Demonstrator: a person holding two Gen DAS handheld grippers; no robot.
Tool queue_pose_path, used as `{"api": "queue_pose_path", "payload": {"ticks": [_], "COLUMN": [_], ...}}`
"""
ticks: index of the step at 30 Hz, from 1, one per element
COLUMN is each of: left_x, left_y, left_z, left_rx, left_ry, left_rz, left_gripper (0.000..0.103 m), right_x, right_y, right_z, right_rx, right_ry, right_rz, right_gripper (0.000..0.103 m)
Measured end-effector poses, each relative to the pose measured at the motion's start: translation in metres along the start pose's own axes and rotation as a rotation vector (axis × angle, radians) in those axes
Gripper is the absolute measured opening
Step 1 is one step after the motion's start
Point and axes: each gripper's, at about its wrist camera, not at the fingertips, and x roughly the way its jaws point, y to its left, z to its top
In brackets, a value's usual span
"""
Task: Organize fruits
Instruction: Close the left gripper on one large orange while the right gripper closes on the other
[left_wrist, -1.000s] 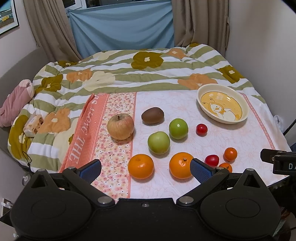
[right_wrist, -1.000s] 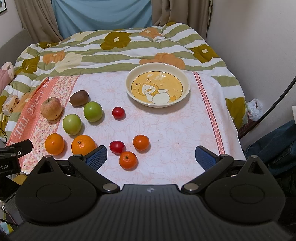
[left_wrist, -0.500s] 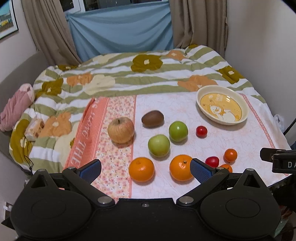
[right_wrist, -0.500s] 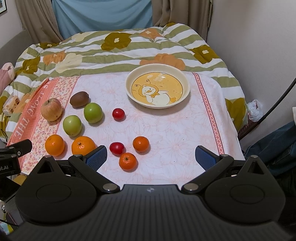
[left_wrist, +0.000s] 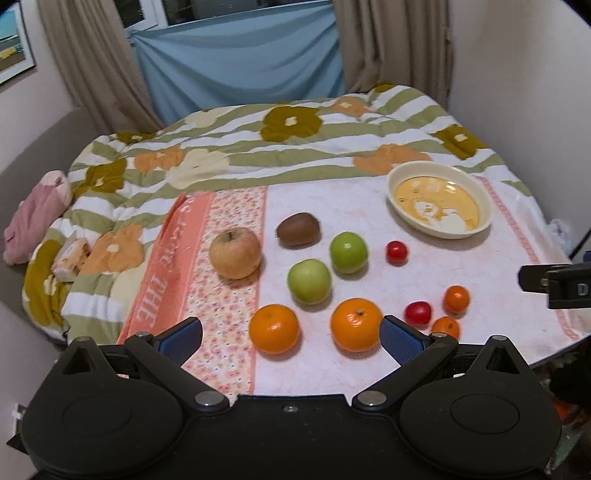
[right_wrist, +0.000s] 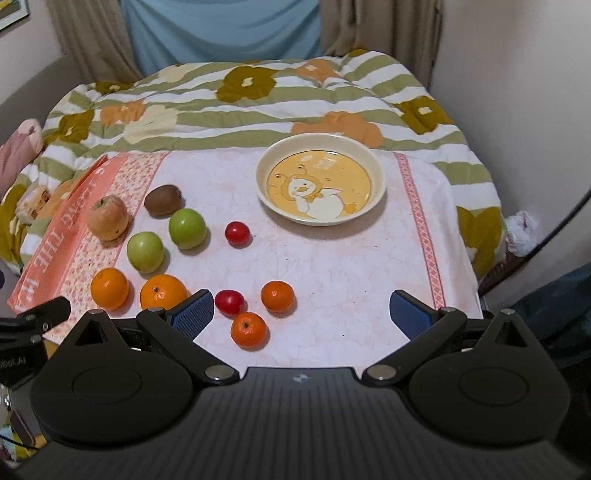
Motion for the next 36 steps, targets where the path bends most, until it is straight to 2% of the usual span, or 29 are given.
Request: {"api": "queue_pose_path", "payload": {"ticks": [4,7,10,16,19,24,32,36], "left_x": [0.018,0.035,0.048,0.080,0.096,0.118,0.137,0.145], "left_y": [0.008,0.020,0.028,0.047,0.055,0.066,0.062,0.056], "left_z": [-0.011,-0.018,-0.025,-0.035,-0.038,-0.043,-0.047,-0.048], "left_rx": [0.004,0.012,0.062,0.150,0.197,0.225,0.311,0.351], "left_ry": [0.000,0.004,-0.004,0.000,0.001,0.004,-0.034,-0.051], "left_rz": [0.032,0.016,-0.014,-0.108,-0.116,-0.196,-0.266,-0.287], "left_gripper": [0.103,0.103,0.103,0.102,0.099,0.092,0.092,0.086], "right_x": [0.012,0.022,0.031,0.052,0.063,0.081,0.108,0.119], "right_y": [0.007,0.017,0.026,0.051,0.067,0.093,0.118,0.126], "right_z": [-0.007,-0.012,-0.015,-0.023,-0.028,-0.039,-0.050,-0.051], "right_rx": [-0.060,-0.078,-0.069,-0.027,-0.027,-0.024,0.026,0.039], "right_ry": [-0.022,-0.017,-0.006,0.004,-0.002,-0.008,-0.009,-0.014], "right_rz": [0.054,0.088,0.134,0.142,0.142,0.153,0.145,0.137], "right_gripper": [0.103,0.103,0.103,0.103,0.103,0.103,0.103,0.103]}}
